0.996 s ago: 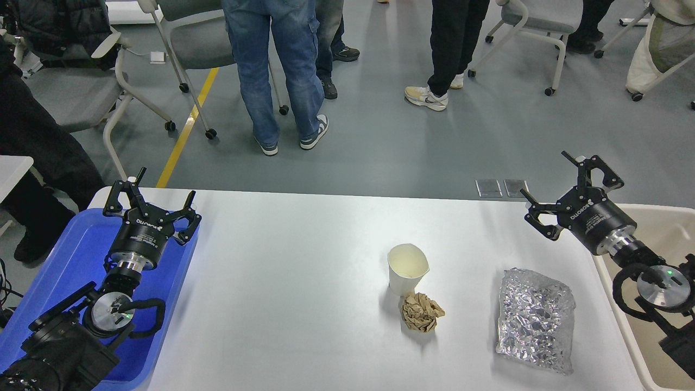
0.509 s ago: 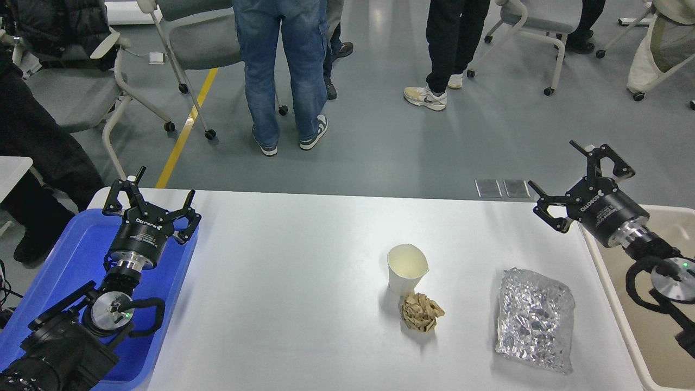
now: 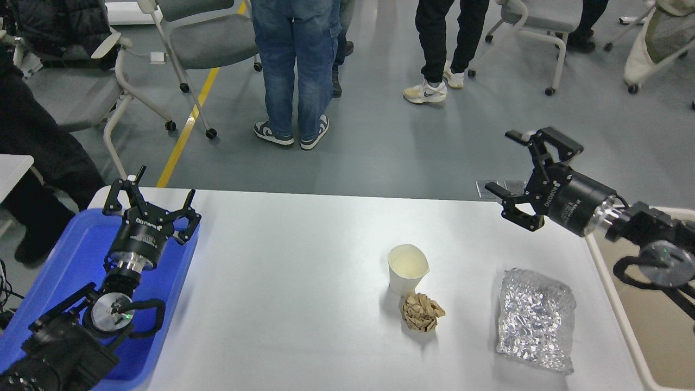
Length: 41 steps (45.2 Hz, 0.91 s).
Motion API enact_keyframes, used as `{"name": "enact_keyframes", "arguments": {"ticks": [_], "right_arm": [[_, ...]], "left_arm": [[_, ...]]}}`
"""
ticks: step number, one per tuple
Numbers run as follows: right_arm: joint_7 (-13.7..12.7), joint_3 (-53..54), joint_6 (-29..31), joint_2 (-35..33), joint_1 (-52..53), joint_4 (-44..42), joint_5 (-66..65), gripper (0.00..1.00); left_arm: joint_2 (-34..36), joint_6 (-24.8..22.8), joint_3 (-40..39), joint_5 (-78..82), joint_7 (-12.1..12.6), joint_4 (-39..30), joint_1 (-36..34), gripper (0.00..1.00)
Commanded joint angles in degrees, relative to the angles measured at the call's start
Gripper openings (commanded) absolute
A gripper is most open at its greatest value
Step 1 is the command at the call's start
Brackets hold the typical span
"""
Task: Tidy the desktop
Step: 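Reach the right gripper forward and down toward the white paper cup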
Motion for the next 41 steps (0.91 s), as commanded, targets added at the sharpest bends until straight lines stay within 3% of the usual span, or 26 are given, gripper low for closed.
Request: {"name": "enact_keyframes", "arguments": {"ticks": [1, 11, 19, 31, 41], "right_arm": [[-0.3, -12.6, -4.1, -1.0, 10.0, 4.0, -8.0, 1.0], [-0.1, -29.9, -4.2, 0.2, 25.0, -0.3, -11.4, 1.0], [0.1, -43.5, -4.0, 5.8, 33.7, -4.0, -16.9, 1.0], [0.2, -52.2, -4.2, 9.8, 35.8, -5.4, -25.1, 1.0], [0.5, -58.1, -7.3, 17.4, 35.7, -11.0, -31.2, 1.0]], "left_arm": [[0.0, -0.1, 0.0, 0.0, 0.0, 0.0, 0.0, 1.0], [0.1, -0.2, 0.0, 0.0, 0.0, 0.0, 0.0, 1.0], [0.1, -0.2, 0.0, 0.0, 0.0, 0.0, 0.0, 1.0], [0.1, -0.2, 0.1, 0.0, 0.0, 0.0, 0.0, 1.0], [0.1, -0.2, 0.1, 0.0, 0.0, 0.0, 0.0, 1.0]]}}
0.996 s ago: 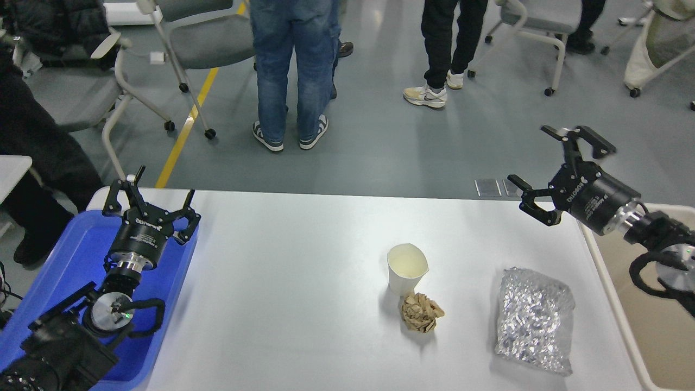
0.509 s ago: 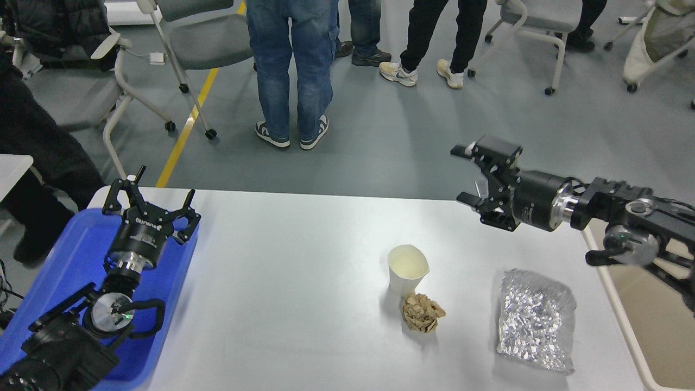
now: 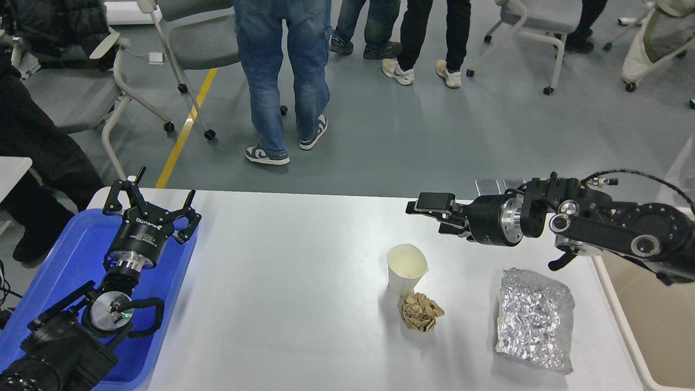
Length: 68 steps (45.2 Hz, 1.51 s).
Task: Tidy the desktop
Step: 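Reach the right gripper forward and down toward the white paper cup, then close the right gripper on the rim of the white paper cup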
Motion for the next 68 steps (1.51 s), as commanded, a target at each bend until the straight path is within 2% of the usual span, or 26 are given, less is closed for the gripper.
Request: {"name": "enact_keyframes", "arguments": {"ticks": [1, 11, 21, 31, 61, 68], "right_arm": [[0.4, -8.1, -2.0, 7.3, 1.3, -5.5, -6.5, 1.0], [0.7, -8.5, -2.7, 14.1, -1.1, -13.3, -7.0, 1.0], [0.7, -8.6, -2.7, 15.9, -3.9, -15.1, -7.1, 1.0], [1.5, -9.9, -3.0, 15.9, -5.3, -16.9, -7.1, 1.0], [1.5, -10.0, -4.0, 15.8, -5.7, -17.9, -7.1, 0.99], [1.5, -10.2, -4.2, 15.7, -6.2, -17.9, -7.5, 0.92]], "left_arm": [[0.0, 0.0, 0.0, 0.0, 0.0, 0.0, 0.0, 1.0], [0.0, 0.0, 0.1, 0.0, 0.0, 0.0, 0.0, 1.0], [0.0, 0.0, 0.1, 0.0, 0.0, 0.0, 0.0, 1.0], [0.0, 0.0, 0.1, 0.0, 0.0, 0.0, 0.0, 1.0], [0.0, 0.0, 0.1, 0.0, 0.0, 0.0, 0.0, 1.0], [0.0, 0.0, 0.1, 0.0, 0.0, 0.0, 0.0, 1.0]]}}
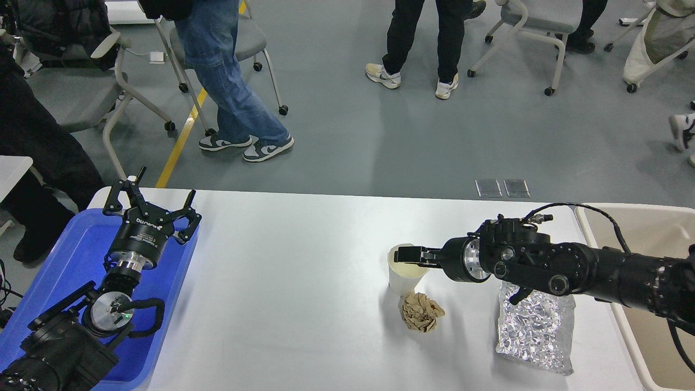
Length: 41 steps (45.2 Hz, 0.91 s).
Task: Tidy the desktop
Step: 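Close the right gripper on the rim of the white paper cup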
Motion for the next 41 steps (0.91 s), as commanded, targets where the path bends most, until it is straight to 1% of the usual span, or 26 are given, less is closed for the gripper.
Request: {"name": "enact_keyframes", "arguments": {"ticks": [1, 8, 13, 16, 23, 28, 29, 31, 35, 41], "right_arm": [[0.0, -0.3, -0.5, -0.2, -0.7, -0.5, -0.7, 0.91], [0.0, -0.3, -1.3, 0.0, -1.6, -1.7, -2.1, 0.85], [0.0, -0.3, -1.3, 0.0, -2.0, -2.3, -2.3, 0.77], [0.0, -0.3, -1.2, -0.2, -2.0, -2.3, -3.0, 0.69], [0.0, -0.3, -1.1, -0.9, -1.6, -2.1, -3.7, 0.62], [-0.1, -0.4, -0.8, -1.3, -1.3, -1.6, -3.6, 0.53], [-0.1, -0.4, -0.7, -1.4, -1.3, -1.5, -3.6, 0.5], [-0.1, -0.6, -0.6, -1.4, -1.2, -1.3, -3.7, 0.4], [-0.1, -1.7, -0.6, -1.5, -0.8, -1.2, -4.0, 0.38], [-0.2, -2.0, -0.4, -2.4, -0.1, 1.1, -4.2, 0.3]], "left_arm": [[0.0, 0.0, 0.0, 0.0, 0.0, 0.0, 0.0, 1.0], [0.0, 0.0, 0.0, 0.0, 0.0, 0.0, 0.0, 1.0], [0.0, 0.0, 0.0, 0.0, 0.0, 0.0, 0.0, 1.0], [0.0, 0.0, 0.0, 0.0, 0.0, 0.0, 0.0, 1.0], [0.0, 0.0, 0.0, 0.0, 0.0, 0.0, 0.0, 1.0], [0.0, 0.0, 0.0, 0.0, 0.0, 0.0, 0.0, 1.0], [0.0, 0.0, 0.1, 0.0, 0.0, 0.0, 0.0, 1.0], [0.0, 0.0, 0.1, 0.0, 0.0, 0.0, 0.0, 1.0], [0.0, 0.0, 0.0, 0.0, 0.0, 0.0, 0.0, 1.0], [0.0, 0.0, 0.1, 0.0, 0.0, 0.0, 0.0, 1.0]]}}
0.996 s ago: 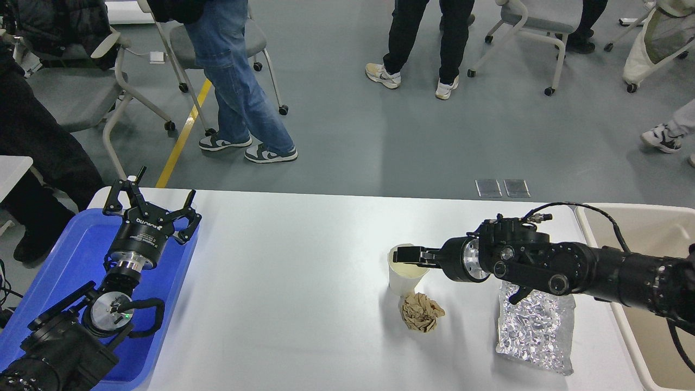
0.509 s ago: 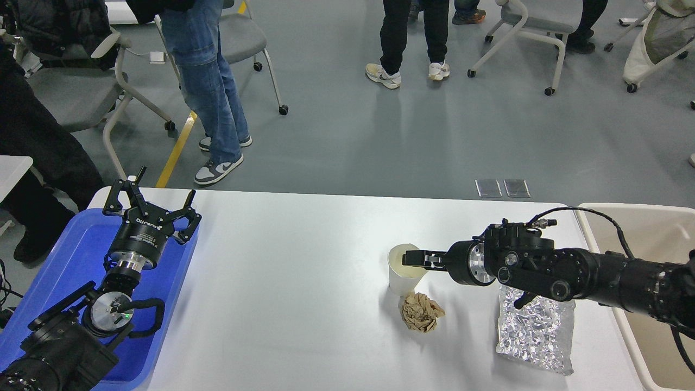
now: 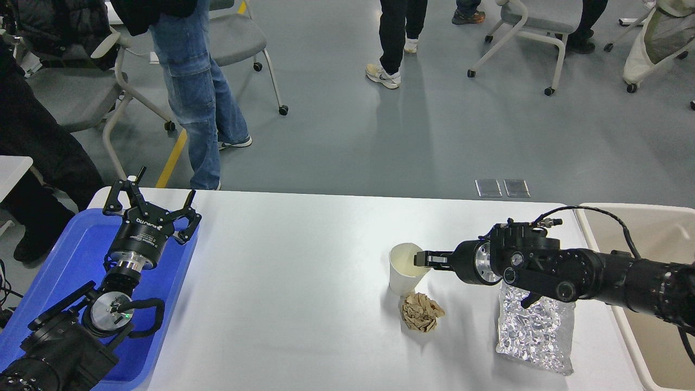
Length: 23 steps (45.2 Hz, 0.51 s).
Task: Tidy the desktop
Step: 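Close the right gripper on the rim of the white paper cup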
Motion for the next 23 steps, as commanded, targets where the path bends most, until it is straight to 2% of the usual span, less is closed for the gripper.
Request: {"name": "enact_keyframes", "arguments": {"ticks": [1, 10, 23], "right_arm": [[-0.1, -1.1, 0.4, -1.2, 1.1, 2.7, -0.5, 0.28], [-0.1, -3.6, 0.7, -1.5, 2.9, 4.0, -0.5, 0.0], [-0.1, -3.9, 2.2, -3.9, 6.5, 7.8, -0.3, 0.0]], "left_arm": [[0.0, 0.0, 0.0, 0.0, 0.0, 0.0, 0.0, 1.0], [0.0, 0.0, 0.1, 0.0, 0.0, 0.0, 0.0, 1.0], [0.0, 0.0, 0.1, 0.0, 0.0, 0.0, 0.0, 1.0]]}}
